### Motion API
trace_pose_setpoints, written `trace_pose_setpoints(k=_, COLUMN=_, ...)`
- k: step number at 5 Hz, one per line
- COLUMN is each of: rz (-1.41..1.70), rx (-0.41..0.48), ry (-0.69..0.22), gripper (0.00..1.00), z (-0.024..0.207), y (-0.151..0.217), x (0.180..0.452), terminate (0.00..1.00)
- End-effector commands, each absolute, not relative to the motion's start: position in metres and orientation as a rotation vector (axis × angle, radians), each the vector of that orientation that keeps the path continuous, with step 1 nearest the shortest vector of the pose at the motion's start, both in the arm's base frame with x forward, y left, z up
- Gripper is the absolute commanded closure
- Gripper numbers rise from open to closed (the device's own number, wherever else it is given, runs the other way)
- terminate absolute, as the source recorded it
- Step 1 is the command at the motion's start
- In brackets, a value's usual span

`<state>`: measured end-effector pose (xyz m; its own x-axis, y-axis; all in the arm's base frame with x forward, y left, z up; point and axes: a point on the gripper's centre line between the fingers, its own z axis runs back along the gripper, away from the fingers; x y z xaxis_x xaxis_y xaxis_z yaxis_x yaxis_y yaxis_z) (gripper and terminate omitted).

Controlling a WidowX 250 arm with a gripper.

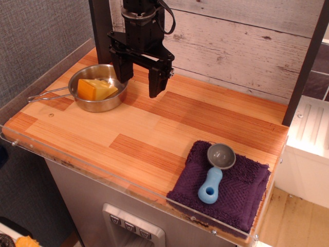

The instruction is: Move spoon to bottom right of pot.

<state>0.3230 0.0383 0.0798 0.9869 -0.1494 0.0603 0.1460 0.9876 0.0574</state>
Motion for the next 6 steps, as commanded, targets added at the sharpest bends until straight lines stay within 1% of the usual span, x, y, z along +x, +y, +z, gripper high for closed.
trace_pose_setpoints(k=1, rz=-0.148, rx=0.053, ry=-0.065, gripper=0.00, z=0.080, y=0.038, x=0.323, terminate=0.00)
trace_pose_setpoints(k=2, rz=-0.166, rx=0.064, ry=-0.075, gripper=0.00, z=0.080, y=0.013, x=0.318, terminate=0.00)
trace_pose_setpoints(k=3, rz=-0.225, rx=0.085, ry=-0.115, gripper=0.00, z=0.091, y=-0.033, x=0.305, terminate=0.00)
trace_pose_setpoints(k=4, rz=-0.216, rx=0.058, ry=-0.142, gripper=0.00, z=0.093, y=-0.077, x=0.285, terminate=0.00)
trace_pose_setpoints(k=5, rz=-0.198, rx=0.009, ry=-0.138, gripper=0.00, z=0.080, y=-0.109, x=0.270, terminate=0.00)
trace_pose_setpoints(k=6, rz=-0.161, rx=-0.005, ry=-0.104, gripper=0.00, z=0.065, y=-0.116, x=0.258, terminate=0.00)
